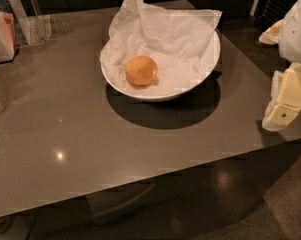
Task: Pick orange from white bowl
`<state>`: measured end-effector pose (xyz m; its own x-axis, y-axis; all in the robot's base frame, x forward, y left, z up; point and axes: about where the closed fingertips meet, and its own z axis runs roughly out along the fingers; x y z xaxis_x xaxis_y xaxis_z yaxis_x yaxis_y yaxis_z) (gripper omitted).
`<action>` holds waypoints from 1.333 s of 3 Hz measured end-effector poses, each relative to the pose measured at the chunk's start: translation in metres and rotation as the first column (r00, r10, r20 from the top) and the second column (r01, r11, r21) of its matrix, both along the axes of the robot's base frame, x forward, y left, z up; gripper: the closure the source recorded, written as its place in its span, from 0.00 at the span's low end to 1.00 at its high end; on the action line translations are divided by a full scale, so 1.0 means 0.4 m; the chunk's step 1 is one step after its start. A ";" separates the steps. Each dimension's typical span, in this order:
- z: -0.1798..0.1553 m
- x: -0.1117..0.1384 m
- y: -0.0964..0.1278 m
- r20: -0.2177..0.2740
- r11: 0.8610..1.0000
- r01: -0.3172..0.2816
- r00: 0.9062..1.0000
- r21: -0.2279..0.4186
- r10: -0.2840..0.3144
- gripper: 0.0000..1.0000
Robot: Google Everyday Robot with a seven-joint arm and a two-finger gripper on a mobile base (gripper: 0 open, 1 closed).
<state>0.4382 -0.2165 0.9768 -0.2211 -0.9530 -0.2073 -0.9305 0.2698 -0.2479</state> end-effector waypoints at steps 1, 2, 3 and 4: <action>0.000 0.000 0.000 0.000 1.000 0.000 1.000 0.000 0.000 0.00; 0.005 0.018 0.014 0.012 1.000 -0.009 1.000 0.024 0.009 0.00; 0.019 0.102 0.086 0.032 0.991 -0.068 0.997 0.119 0.065 0.00; 0.013 0.222 0.191 0.020 0.966 -0.127 0.992 0.227 0.126 0.00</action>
Offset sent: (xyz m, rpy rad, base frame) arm 0.0153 0.0107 -0.0011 0.0535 -0.0014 0.0206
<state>0.5271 -0.1402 0.9821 -0.0998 -0.9010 -0.4222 -0.9596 0.1993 -0.1986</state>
